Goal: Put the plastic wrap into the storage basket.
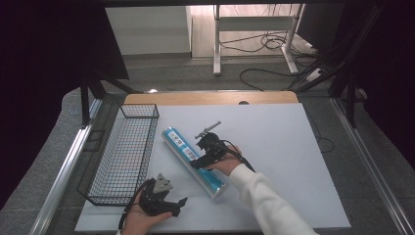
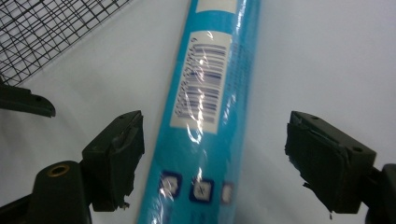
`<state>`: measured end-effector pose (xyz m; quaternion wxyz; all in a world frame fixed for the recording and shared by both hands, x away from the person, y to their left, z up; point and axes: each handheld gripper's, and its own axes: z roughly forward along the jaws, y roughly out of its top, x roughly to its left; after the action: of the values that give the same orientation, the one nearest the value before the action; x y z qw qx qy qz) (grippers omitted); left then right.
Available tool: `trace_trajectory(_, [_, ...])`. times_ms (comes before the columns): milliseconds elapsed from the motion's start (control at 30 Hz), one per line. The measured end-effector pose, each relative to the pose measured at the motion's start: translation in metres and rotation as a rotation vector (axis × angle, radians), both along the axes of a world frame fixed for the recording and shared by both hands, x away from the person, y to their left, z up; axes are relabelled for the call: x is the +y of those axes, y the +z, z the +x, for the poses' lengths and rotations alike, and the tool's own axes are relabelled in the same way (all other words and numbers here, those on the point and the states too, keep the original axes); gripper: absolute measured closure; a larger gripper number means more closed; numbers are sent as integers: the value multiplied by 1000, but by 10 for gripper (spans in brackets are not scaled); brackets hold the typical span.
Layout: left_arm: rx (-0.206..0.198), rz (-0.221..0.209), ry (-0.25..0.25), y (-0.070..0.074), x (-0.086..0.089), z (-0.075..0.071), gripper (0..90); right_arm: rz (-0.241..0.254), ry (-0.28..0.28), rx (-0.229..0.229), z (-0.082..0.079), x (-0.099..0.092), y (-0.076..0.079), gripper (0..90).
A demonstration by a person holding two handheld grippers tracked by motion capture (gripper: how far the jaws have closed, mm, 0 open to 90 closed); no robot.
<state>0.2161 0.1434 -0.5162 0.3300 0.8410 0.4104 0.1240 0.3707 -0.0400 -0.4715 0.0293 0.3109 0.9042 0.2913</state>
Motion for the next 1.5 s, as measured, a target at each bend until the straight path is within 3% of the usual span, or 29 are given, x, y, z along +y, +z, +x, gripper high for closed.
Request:
trace_trajectory(267, [-4,-3,3,0,2,0,161,-45,17,31,6,22,-11,203])
trace_trajectory(533, [-3,1,-2,-1,1,0,161,-91,0,61,15,36,-23,205])
trace_trajectory(733, [-4,5,-4,-1,1,0,161,-131,-1,84,20,40,-34,222])
trace_trajectory(933, [-6,0,1,0,2,1,161,-144,18,122,21,46,-38,263])
trace_trajectory(1067, [-6,1,2,0,2,1,161,-163,2,135,21,49,-38,274])
trace_trajectory(1367, [-8,3,-3,0,1,0,161,-156,-38,201,27,49,-36,298])
trace_trajectory(1500, [-9,1,-4,0,1,0,161,-116,-70,257,34,44,-36,316])
